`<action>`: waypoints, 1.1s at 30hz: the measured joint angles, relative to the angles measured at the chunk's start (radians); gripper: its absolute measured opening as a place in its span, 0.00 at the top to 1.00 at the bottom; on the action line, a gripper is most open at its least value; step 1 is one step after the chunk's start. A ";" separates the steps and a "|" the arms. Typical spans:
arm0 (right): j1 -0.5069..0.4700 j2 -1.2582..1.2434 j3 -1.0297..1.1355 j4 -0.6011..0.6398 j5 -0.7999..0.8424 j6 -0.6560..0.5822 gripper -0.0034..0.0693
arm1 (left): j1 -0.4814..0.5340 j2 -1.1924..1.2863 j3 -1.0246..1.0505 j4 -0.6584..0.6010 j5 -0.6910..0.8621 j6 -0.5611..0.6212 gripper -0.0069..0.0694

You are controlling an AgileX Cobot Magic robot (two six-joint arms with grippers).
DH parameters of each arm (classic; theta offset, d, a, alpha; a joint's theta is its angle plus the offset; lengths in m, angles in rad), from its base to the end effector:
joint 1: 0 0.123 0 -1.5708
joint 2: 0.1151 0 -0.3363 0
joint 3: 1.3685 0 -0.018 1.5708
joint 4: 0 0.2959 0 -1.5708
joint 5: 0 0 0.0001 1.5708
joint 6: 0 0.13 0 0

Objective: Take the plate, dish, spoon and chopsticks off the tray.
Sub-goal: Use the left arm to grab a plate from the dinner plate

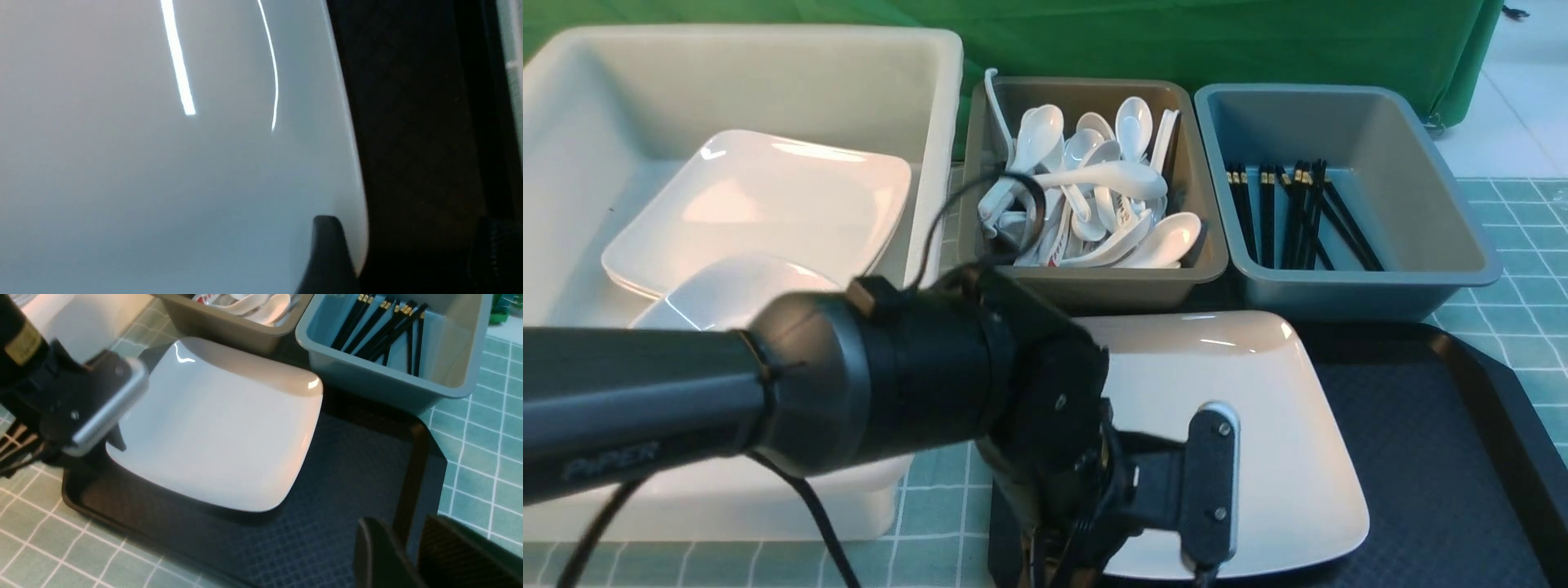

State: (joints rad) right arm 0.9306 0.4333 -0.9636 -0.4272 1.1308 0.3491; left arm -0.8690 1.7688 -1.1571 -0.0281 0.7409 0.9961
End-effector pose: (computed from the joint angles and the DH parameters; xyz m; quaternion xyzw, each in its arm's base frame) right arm 0.0695 0.0117 0.4290 -0.2239 0.8138 0.1250 0.5215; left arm 0.2613 -0.3130 0.1864 0.7885 0.5959 -0.0013 0.1525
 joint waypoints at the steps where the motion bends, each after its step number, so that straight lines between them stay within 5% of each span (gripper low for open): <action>1: 0.000 0.000 0.000 0.011 0.000 0.000 0.68 | 0.001 0.009 0.013 0.040 -0.024 0.002 0.24; 4: 0.000 0.000 0.000 0.026 0.000 -0.006 0.68 | 0.002 0.036 0.033 0.137 -0.072 0.008 0.16; 10: 0.000 0.000 0.000 0.032 0.000 -0.019 0.68 | 0.002 0.082 0.037 0.220 -0.177 0.017 0.20; 15: 0.000 0.000 0.000 0.034 0.000 -0.020 0.68 | 0.001 0.091 0.035 0.222 -0.182 0.017 0.35; 18: 0.000 0.000 0.000 0.036 0.001 -0.020 0.68 | -0.001 0.094 0.035 0.218 -0.173 0.024 0.55; 25: 0.000 -0.001 0.000 0.041 0.002 -0.022 0.68 | -0.056 0.067 0.033 0.237 -0.132 -0.023 0.59; 30: 0.000 -0.001 0.000 0.041 0.002 -0.023 0.68 | -0.156 -0.091 0.034 0.239 -0.118 -0.167 0.82; 33: 0.000 -0.001 0.000 0.041 0.000 -0.023 0.68 | -0.179 -0.163 0.030 0.243 -0.105 -0.225 0.87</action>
State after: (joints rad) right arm 0.9306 0.4325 -0.9636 -0.3860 1.1308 0.3265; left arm -1.0482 1.6056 -1.1276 0.2149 0.6355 0.7711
